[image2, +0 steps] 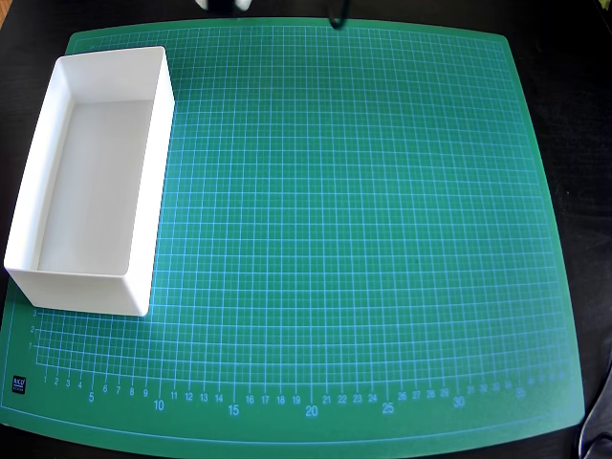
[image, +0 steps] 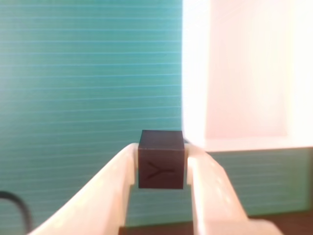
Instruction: Grab the black cube and put it in the white bin
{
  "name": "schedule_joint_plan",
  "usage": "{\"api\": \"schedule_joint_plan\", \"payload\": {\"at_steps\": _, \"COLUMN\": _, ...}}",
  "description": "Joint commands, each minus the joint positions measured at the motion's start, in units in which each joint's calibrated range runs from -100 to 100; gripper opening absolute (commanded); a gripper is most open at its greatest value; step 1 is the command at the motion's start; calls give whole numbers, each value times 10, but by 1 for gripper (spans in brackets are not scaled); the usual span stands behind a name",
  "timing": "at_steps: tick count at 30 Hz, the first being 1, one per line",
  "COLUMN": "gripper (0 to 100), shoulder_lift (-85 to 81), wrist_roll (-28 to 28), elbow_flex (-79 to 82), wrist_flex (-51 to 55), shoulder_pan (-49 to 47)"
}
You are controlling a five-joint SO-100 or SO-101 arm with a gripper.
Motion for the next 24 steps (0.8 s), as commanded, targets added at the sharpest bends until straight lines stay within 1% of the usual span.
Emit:
{"api": "schedule_joint_plan", "payload": {"at_steps": 1, "gripper": 2, "shoulder_lift": -30, "wrist_roll": 47, "elbow_flex": -8, "wrist_flex": 1, "shoulder_pan": 54}}
{"api": "schedule_joint_plan", "payload": {"at_steps": 5, "gripper": 2, "shoulder_lift": -29, "wrist_roll": 85, "elbow_flex": -9, "wrist_flex": -7, "shoulder_pan": 111}}
{"api": "schedule_joint_plan", "payload": {"at_steps": 8, "gripper": 2, "shoulder_lift": 24, "wrist_roll": 105, "elbow_flex": -60, "wrist_flex": -7, "shoulder_pan": 135}}
{"api": "schedule_joint_plan", "payload": {"at_steps": 12, "gripper": 2, "shoulder_lift": 183, "wrist_roll": 127, "elbow_flex": -232, "wrist_flex": 17, "shoulder_pan": 134}}
{"api": "schedule_joint_plan", "payload": {"at_steps": 16, "gripper": 2, "shoulder_lift": 312, "wrist_roll": 128, "elbow_flex": -420, "wrist_flex": 94, "shoulder_pan": 134}}
{"api": "schedule_joint_plan", "payload": {"at_steps": 24, "gripper": 2, "shoulder_lift": 531, "wrist_roll": 128, "elbow_flex": -716, "wrist_flex": 169, "shoulder_pan": 134}}
